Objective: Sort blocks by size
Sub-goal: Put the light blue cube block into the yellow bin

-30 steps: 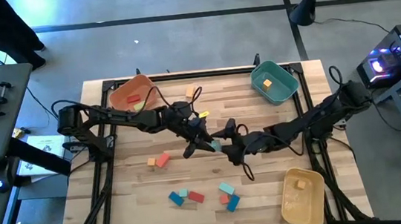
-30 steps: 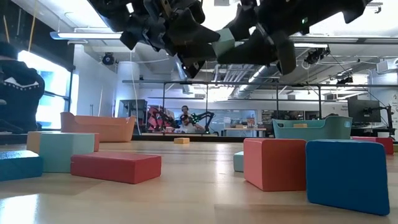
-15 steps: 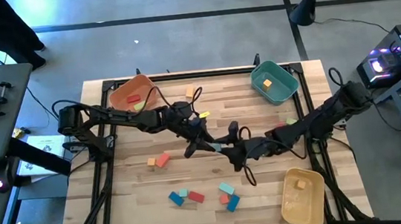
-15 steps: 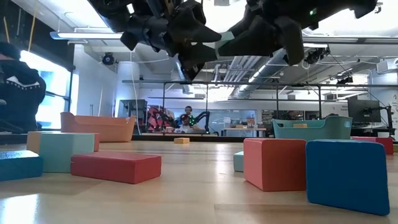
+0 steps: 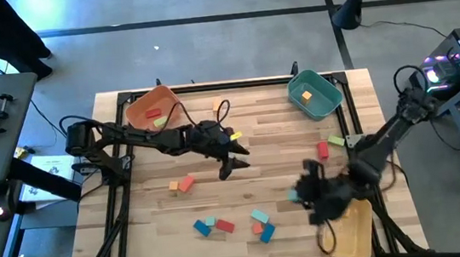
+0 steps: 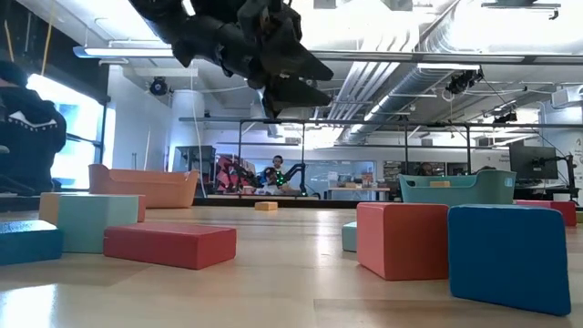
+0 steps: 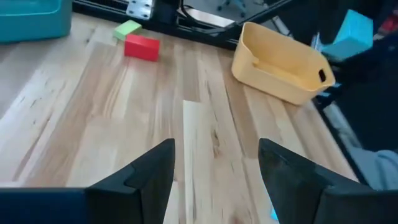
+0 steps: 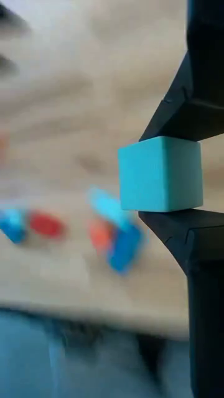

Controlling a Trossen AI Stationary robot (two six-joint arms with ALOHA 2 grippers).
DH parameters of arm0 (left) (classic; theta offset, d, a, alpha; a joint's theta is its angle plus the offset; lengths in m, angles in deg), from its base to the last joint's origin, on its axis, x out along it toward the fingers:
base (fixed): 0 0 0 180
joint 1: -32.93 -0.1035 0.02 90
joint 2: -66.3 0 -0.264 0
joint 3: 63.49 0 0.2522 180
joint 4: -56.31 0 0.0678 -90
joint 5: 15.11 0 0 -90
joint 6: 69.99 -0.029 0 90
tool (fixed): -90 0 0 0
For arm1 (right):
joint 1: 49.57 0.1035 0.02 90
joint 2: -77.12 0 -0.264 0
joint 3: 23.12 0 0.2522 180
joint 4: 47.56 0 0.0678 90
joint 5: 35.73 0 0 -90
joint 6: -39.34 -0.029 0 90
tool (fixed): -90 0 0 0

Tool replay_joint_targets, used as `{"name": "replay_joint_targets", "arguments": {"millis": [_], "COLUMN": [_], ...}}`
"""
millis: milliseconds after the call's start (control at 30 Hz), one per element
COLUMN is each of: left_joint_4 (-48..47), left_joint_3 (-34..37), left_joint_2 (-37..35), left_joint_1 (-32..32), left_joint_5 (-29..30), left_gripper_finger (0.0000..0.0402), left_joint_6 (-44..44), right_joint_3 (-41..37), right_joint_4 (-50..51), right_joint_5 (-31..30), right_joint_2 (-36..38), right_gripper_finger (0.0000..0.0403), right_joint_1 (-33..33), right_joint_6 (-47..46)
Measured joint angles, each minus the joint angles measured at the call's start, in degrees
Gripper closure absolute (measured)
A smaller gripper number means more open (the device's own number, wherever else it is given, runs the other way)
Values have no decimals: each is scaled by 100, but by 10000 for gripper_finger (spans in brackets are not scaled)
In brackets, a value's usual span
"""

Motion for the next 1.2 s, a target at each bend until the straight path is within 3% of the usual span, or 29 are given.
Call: {"name": "replay_joint_targets", "arguments": {"millis": [100,233,433,600,1033,1200], "left_joint_4": [28,67,98,199,404,399], "left_joint_3": [-2,0,0,-2,-2,-2], "left_joint_2": [2,2,2,2,4,4], "left_joint_1": [239,571,869,900,883,883], "left_joint_5": [483,1149,1483,1517,1670,1757], "left_gripper_finger": [187,187,187,187,186,186], "left_joint_6": [-165,-379,-697,-773,-736,-622], "right_joint_3": [-23,-251,-681,-1108,-1584,-1584], "right_joint_4": [60,186,368,340,433,434], "right_joint_5": [767,1101,1757,2099,2558,2479], "right_joint_2": [-4,-85,-368,-568,-798,-798], "right_gripper_finger": [269,269,269,269,269,238], "right_joint_1": [539,1243,1816,1804,1407,1209], "right_joint_6": [-1718,-3588,-5428,-5368,-3412,-3190]}}
